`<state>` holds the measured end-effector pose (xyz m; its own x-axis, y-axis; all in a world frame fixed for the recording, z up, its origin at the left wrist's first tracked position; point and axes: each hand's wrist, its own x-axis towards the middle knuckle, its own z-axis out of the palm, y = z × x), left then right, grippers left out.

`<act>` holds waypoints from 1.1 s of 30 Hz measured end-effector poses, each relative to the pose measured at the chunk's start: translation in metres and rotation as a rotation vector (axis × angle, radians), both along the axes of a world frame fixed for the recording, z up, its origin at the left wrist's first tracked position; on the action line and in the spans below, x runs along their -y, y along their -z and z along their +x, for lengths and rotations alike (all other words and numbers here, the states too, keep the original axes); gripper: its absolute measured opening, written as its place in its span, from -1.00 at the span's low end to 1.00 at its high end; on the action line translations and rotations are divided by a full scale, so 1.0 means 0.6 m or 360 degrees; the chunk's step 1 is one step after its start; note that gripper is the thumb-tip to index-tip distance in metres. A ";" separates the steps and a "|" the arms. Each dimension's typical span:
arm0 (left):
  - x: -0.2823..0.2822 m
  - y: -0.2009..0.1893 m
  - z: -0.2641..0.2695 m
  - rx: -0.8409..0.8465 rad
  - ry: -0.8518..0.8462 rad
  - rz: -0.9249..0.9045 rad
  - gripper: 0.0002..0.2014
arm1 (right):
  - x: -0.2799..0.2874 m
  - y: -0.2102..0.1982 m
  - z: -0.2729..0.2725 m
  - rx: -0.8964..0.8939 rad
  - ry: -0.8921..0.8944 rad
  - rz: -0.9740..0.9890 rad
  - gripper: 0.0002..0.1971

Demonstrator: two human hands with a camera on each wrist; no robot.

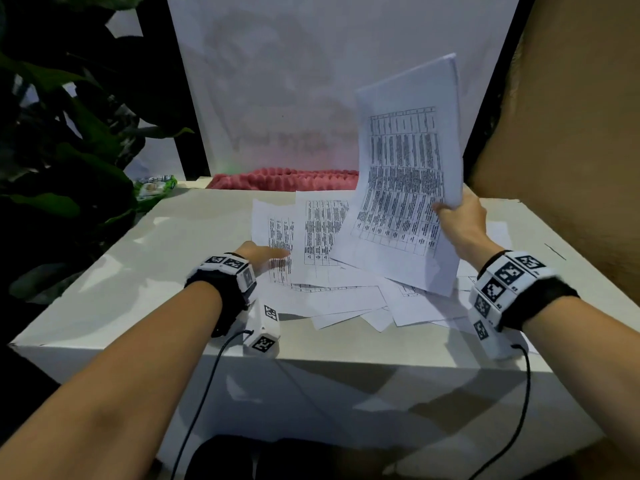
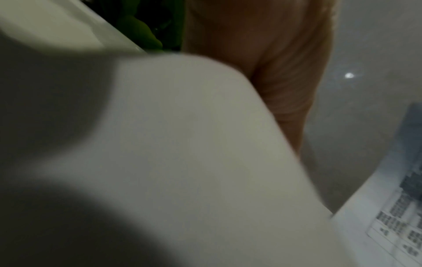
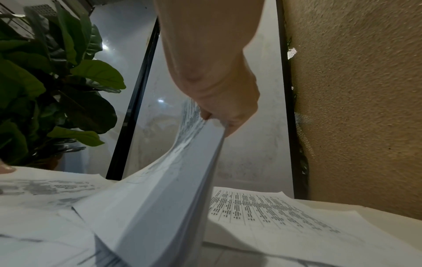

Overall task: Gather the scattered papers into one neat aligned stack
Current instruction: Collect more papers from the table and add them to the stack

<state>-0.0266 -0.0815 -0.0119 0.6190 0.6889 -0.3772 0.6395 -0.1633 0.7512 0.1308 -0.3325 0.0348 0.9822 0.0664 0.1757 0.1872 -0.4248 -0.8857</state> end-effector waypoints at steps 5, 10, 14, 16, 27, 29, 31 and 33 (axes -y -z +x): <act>0.016 -0.004 0.018 -0.0072 0.0050 0.0027 -0.64 | -0.003 0.000 -0.007 -0.0043 -0.0021 0.0029 -0.77; 0.030 0.002 0.040 -0.0094 0.0086 -0.0042 -0.60 | -0.005 0.009 -0.010 -0.0095 -0.0058 0.0074 -0.77; 0.037 0.013 0.061 -0.0188 0.0161 0.0112 -0.44 | -0.004 0.013 -0.018 -0.0111 -0.0085 0.0067 -0.75; 0.042 0.015 0.061 -0.0250 0.0196 0.0137 -0.30 | -0.003 0.013 -0.020 -0.0124 -0.0094 0.0072 -0.75; -0.066 -0.012 -0.038 -0.0557 0.0259 0.0270 -0.62 | 0.009 -0.004 -0.005 -0.0041 0.0026 0.0080 -0.75; -0.074 -0.013 -0.054 -0.0616 0.0238 0.0183 -0.48 | 0.001 -0.002 -0.010 -0.0058 0.0027 0.0081 -0.75; -0.080 -0.001 -0.054 -0.0452 0.0198 0.0101 -0.14 | -0.011 0.000 -0.021 -0.0075 0.0007 0.0082 -0.76; -0.061 0.001 -0.051 -0.0300 0.0176 0.0165 -0.14 | -0.023 0.001 -0.033 -0.0085 -0.0032 0.0069 -0.76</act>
